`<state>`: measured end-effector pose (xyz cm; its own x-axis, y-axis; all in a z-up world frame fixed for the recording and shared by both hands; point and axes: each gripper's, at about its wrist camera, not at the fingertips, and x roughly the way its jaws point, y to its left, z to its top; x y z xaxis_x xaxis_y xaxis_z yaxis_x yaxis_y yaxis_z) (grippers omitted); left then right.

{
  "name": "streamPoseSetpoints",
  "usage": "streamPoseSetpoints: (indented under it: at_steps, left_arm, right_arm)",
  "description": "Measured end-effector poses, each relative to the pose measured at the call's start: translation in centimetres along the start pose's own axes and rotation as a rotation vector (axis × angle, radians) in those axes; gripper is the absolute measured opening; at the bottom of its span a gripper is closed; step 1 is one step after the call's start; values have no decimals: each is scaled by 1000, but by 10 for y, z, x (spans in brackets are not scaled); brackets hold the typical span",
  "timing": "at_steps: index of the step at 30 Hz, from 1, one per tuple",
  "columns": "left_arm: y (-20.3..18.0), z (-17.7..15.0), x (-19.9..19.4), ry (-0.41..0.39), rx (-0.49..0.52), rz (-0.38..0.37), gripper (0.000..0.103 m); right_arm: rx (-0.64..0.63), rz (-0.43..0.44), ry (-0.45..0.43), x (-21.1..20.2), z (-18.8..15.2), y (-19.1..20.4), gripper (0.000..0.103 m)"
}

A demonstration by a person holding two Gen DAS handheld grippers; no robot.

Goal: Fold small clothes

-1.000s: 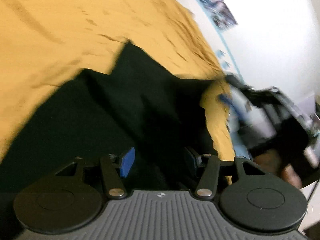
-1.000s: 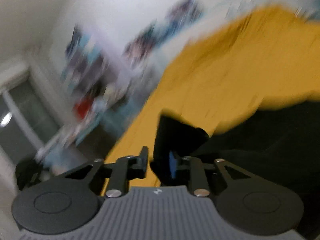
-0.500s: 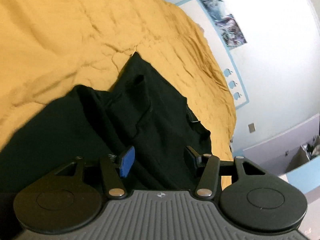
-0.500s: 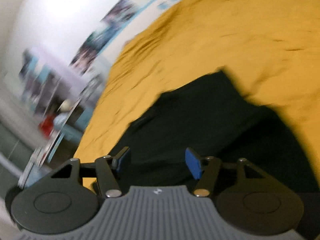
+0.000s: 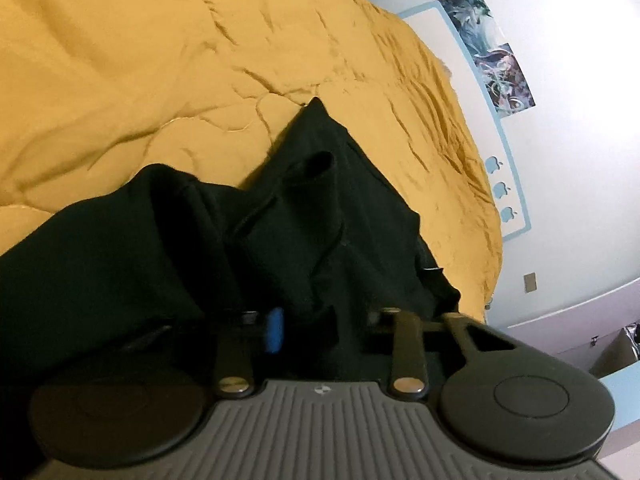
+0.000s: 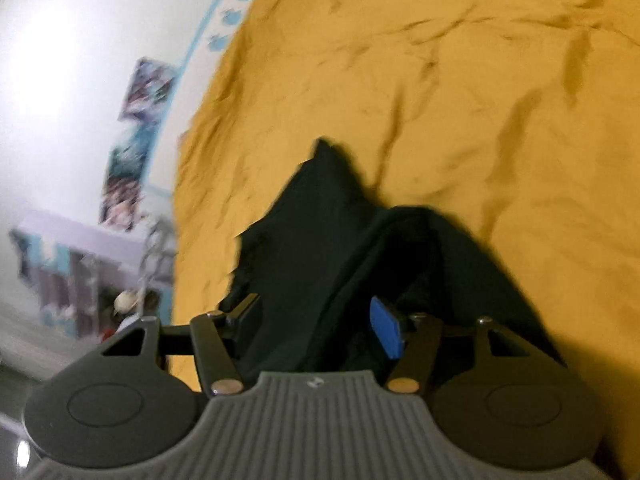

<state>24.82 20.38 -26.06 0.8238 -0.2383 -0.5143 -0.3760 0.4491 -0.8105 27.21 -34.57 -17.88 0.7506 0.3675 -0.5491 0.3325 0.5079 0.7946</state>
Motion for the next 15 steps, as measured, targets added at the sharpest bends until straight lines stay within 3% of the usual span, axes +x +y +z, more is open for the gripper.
streamPoseSetpoints:
  at_steps: [3, 5, 6, 10, 13, 15]
  left_arm:
    - [4, -1, 1, -11, -6, 0, 17]
    - [1, -2, -4, -45, 12, -24, 15]
    - [-1, -3, -11, -73, 16, -46, 15]
    - [-13, -7, -47, -188, 74, -96, 15]
    - [-4, -9, -40, -139, 89, -5, 15]
    - [11, -10, -26, -83, 56, 54, 15]
  right_arm:
    - [58, -38, -59, 11, 8, -16, 57]
    - [91, -17, -75, 15, 14, -23, 43]
    - [93, -33, -70, 16, 16, -23, 4]
    - [31, -11, -102, -2, 13, -11, 0]
    - [14, -60, -96, -4, 7, -14, 0]
    - [-5, -139, -88, 5, 9, -22, 3]
